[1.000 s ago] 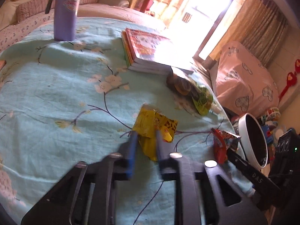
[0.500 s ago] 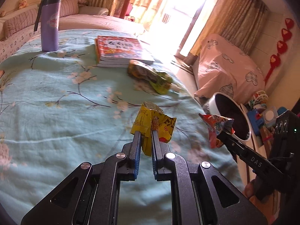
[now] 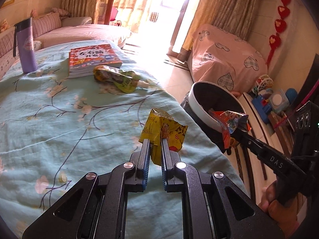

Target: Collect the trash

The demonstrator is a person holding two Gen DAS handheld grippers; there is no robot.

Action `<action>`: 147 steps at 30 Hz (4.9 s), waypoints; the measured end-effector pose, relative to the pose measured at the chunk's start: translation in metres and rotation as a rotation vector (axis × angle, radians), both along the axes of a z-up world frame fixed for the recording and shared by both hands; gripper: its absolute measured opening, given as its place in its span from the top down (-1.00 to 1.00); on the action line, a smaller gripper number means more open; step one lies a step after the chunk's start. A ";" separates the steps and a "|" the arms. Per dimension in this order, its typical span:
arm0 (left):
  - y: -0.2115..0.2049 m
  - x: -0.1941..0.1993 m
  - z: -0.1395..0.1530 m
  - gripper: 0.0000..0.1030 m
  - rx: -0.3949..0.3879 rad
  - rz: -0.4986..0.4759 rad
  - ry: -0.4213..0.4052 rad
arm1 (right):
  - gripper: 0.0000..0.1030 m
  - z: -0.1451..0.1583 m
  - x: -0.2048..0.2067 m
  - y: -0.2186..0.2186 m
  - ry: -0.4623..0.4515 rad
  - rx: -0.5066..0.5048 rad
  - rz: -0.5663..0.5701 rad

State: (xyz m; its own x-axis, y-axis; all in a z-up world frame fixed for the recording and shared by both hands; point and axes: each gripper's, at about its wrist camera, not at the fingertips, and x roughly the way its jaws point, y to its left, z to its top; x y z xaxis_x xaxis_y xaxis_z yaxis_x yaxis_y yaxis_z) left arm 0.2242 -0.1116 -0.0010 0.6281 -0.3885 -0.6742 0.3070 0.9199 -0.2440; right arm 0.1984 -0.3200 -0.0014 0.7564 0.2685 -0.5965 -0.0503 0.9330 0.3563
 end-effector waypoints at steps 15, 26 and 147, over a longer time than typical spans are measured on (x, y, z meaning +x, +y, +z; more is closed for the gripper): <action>-0.057 -0.009 0.003 0.82 0.047 -0.094 -0.004 | 0.93 -0.003 -0.024 -0.056 -0.008 0.038 -0.109; -0.086 -0.007 0.005 0.82 0.050 -0.132 -0.005 | 0.93 -0.003 -0.028 -0.079 -0.017 0.048 -0.141; 0.072 -0.175 0.005 -1.00 0.203 0.428 -0.479 | -1.00 0.011 -0.118 0.064 -0.357 -0.223 -0.013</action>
State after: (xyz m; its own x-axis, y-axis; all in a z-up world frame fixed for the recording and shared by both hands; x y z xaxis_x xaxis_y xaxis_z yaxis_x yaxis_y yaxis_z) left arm 0.0493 -0.0397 0.0037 0.9465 0.0661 -0.3158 -0.0634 0.9978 0.0189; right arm 0.0806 -0.2561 0.0096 0.9286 0.1515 -0.3388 -0.1218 0.9867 0.1076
